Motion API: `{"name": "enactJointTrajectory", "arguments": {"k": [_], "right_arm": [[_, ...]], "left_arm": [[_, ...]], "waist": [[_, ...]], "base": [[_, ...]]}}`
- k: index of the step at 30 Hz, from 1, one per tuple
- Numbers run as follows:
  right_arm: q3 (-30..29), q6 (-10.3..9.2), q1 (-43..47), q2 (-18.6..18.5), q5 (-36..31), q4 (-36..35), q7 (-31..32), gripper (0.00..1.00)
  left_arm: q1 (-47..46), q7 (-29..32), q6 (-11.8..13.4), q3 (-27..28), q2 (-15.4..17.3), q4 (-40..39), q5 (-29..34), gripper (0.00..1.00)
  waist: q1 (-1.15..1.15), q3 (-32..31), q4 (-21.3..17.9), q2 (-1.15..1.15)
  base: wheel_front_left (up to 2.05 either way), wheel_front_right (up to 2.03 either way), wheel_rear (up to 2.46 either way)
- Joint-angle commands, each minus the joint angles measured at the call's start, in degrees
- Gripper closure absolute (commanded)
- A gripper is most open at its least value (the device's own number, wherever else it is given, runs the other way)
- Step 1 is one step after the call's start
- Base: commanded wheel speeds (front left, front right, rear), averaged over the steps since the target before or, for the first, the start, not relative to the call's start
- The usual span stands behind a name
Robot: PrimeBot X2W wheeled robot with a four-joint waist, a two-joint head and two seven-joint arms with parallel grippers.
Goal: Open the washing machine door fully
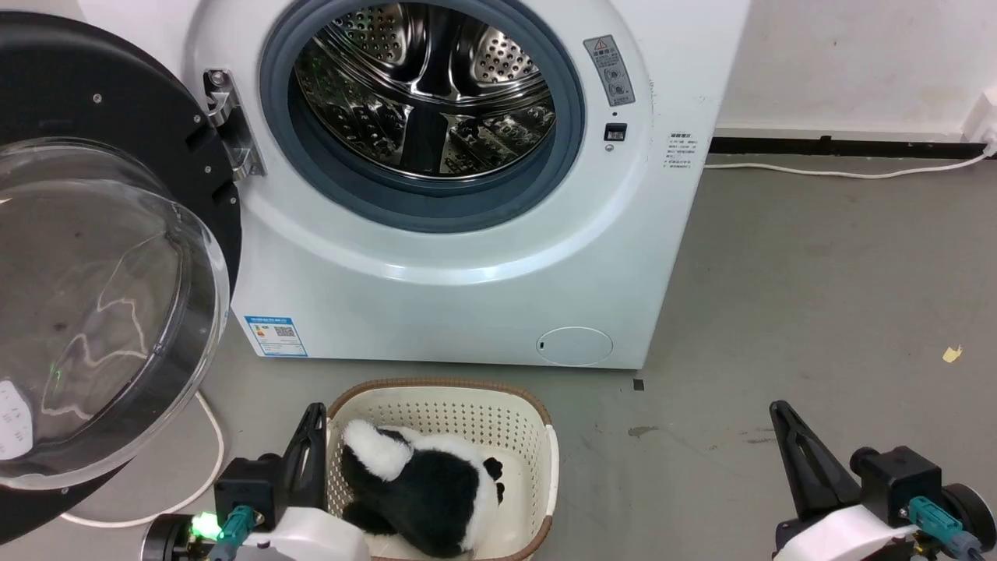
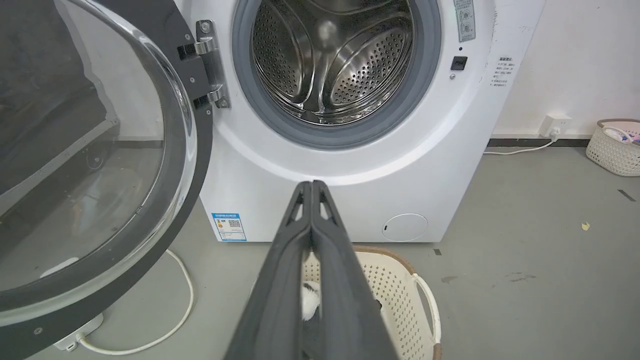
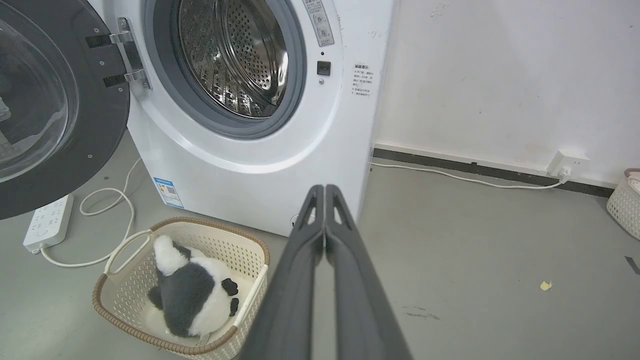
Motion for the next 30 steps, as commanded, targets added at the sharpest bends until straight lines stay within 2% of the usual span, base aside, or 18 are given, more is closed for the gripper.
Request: {"name": "enactJointTrajectory", "arguments": {"k": [1,30], "right_arm": [[0.2,0.03,-0.7,0.2,-0.3,-0.4,0.4,1.0],[1.3,0.04,-1.8,0.3,-1.2,-1.6,4.0,1.0]], "left_arm": [[-0.6,0.4,-0.2,0.5,0.0,-0.6,0.4,1.0],[-1.1,4.0,-0.9,2.2,0.1,-2.6,2.3,1.0]], "waist": [[0.0,0.0,0.0,0.0],[0.0,-0.2,-0.6,0.0]], "base": [[0.0,0.0,0.0],[0.0,0.0,0.0]]}}
